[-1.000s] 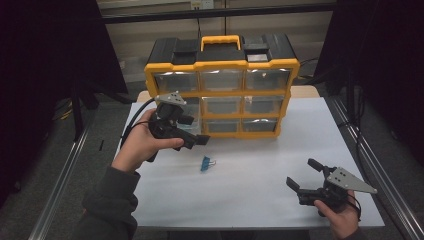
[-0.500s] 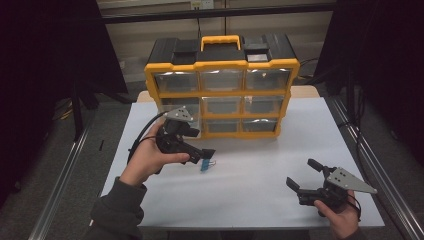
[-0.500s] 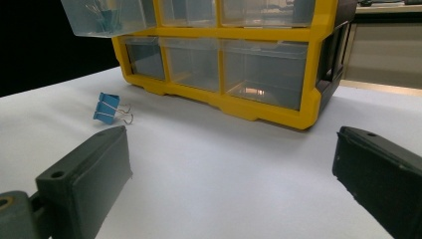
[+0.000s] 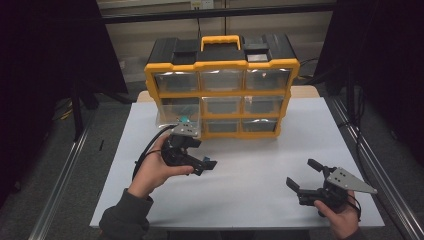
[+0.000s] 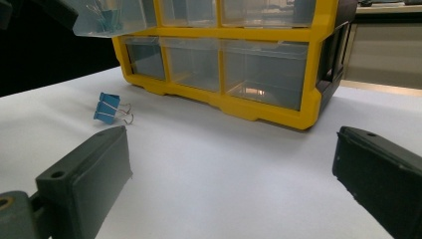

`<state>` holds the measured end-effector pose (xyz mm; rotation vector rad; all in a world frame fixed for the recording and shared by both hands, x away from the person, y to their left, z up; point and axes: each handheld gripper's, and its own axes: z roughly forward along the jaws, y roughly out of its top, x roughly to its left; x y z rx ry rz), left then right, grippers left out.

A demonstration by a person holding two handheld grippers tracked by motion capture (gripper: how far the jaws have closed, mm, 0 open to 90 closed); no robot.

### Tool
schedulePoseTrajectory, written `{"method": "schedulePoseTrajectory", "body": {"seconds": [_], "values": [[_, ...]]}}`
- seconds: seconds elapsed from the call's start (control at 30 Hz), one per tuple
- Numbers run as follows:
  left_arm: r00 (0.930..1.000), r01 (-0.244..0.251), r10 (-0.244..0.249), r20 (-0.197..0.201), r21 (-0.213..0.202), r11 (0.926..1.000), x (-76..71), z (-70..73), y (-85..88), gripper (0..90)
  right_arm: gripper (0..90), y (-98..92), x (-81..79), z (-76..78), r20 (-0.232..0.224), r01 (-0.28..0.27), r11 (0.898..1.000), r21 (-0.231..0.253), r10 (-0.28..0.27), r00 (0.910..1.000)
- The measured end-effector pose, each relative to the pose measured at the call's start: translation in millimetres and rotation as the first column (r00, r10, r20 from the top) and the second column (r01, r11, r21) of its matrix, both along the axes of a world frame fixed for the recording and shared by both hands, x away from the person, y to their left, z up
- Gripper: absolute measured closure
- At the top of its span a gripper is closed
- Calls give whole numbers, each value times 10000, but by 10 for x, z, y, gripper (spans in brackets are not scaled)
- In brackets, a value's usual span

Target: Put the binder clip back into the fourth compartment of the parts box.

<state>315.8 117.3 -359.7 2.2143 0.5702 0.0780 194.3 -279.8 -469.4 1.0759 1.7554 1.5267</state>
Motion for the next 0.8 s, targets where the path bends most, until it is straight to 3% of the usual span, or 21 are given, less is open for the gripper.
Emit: {"method": "schedulePoseTrajectory", "body": {"seconds": [0.2, 0.3, 0.33, 0.37, 0.53, 0.8], "values": [[9998, -179, 179, -21, 95, 9998, -7, -147, -8, 110, 13, -2, 1, -1, -2, 6, 10000, -7, -6, 10000], [9997, -247, 247, 0, 331, 9991, -3, -189, -9, 110, 13, -1, 0, 0, -7, 12, 10000, -12, -12, 10000], [9994, -351, 350, 42, 184, 9992, 0, -220, -13, 110, 13, -1, 0, 0, -5, 15, 10000, -7, -15, 10000], [9993, -360, 359, 53, 408, 9985, 1, -224, -9, 110, 13, -2, -1, 1, -4, 13, 10000, -9, -13, 10000], [9985, -543, 546, -69, 288, 9981, 28, -354, -8, 123, 13, -2, 0, -1, -5, 6, 10000, -7, -6, 10000], [9946, -1038, 1041, -15, 527, 9932, 89, -528, 2, 155, 14, -1, -1, 0, -7, 3, 10000, 1, -3, 10000]]}}
